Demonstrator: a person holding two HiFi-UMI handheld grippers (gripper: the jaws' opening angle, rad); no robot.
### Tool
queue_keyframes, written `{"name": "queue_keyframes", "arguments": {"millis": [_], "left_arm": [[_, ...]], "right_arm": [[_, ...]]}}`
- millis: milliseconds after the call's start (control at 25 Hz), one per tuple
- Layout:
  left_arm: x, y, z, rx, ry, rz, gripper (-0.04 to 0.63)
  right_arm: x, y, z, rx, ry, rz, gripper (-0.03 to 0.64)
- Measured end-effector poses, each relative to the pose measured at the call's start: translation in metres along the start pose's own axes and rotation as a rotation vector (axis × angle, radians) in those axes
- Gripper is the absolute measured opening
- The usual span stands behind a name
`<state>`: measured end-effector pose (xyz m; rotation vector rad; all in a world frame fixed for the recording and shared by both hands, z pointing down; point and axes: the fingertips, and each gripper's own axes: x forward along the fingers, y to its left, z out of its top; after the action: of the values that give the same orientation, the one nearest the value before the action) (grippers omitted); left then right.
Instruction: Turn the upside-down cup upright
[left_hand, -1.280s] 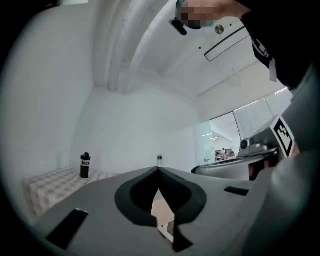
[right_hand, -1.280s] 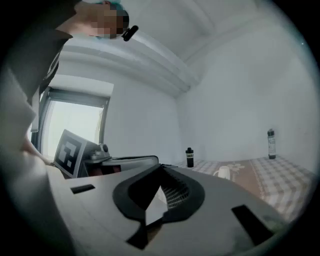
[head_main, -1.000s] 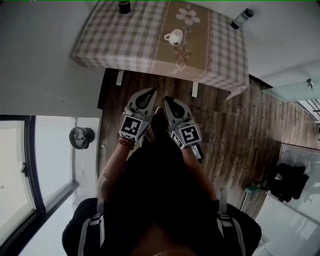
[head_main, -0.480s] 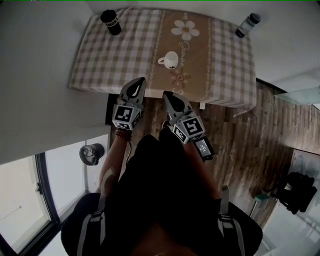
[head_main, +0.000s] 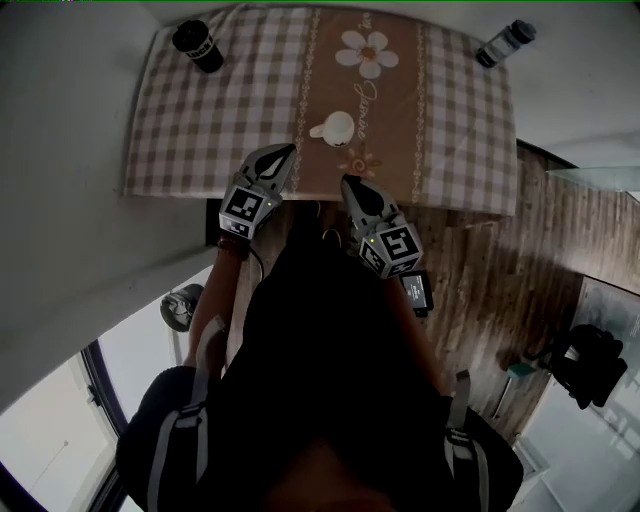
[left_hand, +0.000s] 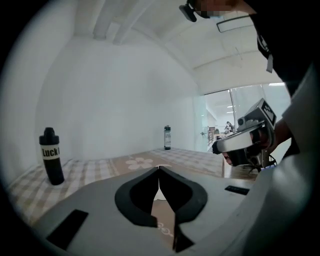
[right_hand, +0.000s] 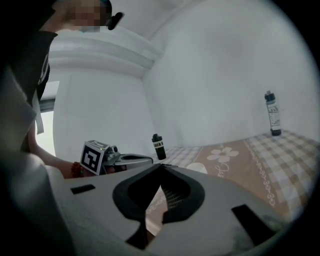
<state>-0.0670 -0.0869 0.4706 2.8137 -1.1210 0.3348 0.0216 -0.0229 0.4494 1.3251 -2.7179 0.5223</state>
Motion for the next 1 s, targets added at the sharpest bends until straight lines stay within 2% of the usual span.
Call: {"name": "queue_keyframes", "arguments": {"millis": [120,160,200,440,560,680,840,1000], "left_arm": [[0.005,0.006,-0.015,0.0,0.035,-0.132,0.006],[0.009,0.009,-0.019,0.015,0.051,-0.172,0.043],[0.014,0.012,-0.024,0.032,0.068,-0.212,0.112],[0.057,0.025,-0.044,0.144,0.113,-0.365,0.121],[0.075,0.016,-0.059,0.14,0.165,-0.441,0.121],[0.084,0.01,-0.075,0.124,0.221,-0.484,0.121],[0.08,0.019,-0.075,0.068,0.221,-0.455,0.141],[0.085,0.016,-0.079,0.073,0.232,-0.481,0.141]], "right_arm": [[0.006,-0.006,0.004,0.015,-0.003,-0.039,0.002],[0.011,-0.008,0.007,0.007,-0.004,-0.045,0.002],[0.017,-0.011,0.01,-0.004,-0.001,-0.05,0.002],[0.061,-0.025,0.018,-0.128,0.059,-0.085,0.002],[0.073,-0.022,0.015,-0.153,0.071,-0.095,0.002],[0.088,-0.023,0.012,-0.128,0.057,-0.092,0.002],[0.112,-0.026,0.01,-0.139,0.055,-0.007,0.002],[0.109,-0.047,0.009,-0.129,0.067,-0.019,0.002]]}}
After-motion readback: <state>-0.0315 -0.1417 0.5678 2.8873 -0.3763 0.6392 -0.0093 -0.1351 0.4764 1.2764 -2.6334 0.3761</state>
